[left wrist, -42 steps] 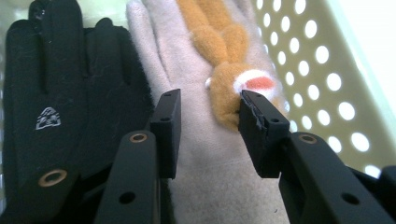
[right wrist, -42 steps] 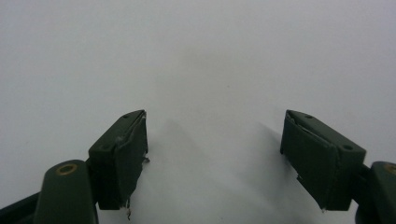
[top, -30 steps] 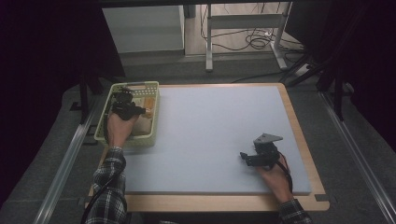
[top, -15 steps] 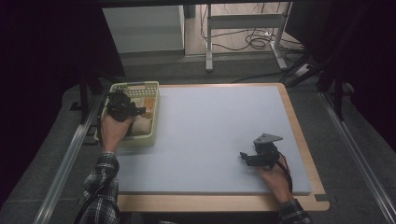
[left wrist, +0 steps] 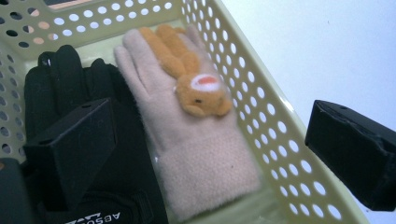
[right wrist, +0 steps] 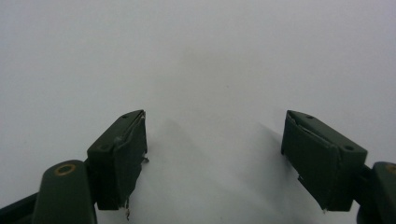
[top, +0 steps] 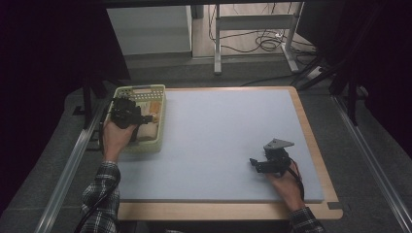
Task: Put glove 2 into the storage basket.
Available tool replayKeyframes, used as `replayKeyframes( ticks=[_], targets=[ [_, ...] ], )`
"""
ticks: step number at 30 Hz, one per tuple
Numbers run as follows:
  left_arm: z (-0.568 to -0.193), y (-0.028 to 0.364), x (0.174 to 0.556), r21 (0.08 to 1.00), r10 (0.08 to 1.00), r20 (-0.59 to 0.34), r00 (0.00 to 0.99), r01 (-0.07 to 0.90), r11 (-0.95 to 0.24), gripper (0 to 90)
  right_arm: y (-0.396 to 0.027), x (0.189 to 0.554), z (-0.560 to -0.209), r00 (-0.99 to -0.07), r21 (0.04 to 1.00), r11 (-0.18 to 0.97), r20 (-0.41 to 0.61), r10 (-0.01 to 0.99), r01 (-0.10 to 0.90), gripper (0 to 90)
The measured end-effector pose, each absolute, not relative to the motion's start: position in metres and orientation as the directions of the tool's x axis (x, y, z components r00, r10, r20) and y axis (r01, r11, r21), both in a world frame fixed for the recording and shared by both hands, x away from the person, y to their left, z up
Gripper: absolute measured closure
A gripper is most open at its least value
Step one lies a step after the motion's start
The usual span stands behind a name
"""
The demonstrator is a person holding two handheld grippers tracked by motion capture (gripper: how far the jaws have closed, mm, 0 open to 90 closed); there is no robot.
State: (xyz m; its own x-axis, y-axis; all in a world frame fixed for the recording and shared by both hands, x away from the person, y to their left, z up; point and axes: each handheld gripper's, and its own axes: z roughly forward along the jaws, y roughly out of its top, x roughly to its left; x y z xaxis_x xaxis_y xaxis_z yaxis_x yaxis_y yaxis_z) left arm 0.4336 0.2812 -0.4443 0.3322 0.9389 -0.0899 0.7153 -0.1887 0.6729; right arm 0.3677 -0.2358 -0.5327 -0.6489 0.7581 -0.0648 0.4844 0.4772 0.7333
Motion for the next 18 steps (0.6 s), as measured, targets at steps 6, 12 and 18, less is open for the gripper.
replayKeyframes(
  ticks=[6,12,18],
  targets=[
    [-0.443,0.274,0.427,0.687,0.926,-0.074,0.37,0.693,-0.222,1.9,-0.236,0.368,-0.533,-0.649,0.733,0.478,-0.067,0.758,0.483,21.9],
    [-0.442,0.269,0.42,0.702,0.915,-0.06,0.4,0.668,-0.246,1.7,-0.236,0.368,-0.533,-0.648,0.733,0.478,-0.066,0.758,0.484,21.9],
    [-0.442,0.26,0.412,0.718,0.898,-0.06,0.437,0.643,-0.265,1.4,-0.236,0.368,-0.533,-0.648,0.733,0.477,-0.065,0.759,0.485,21.9]
  ],
)
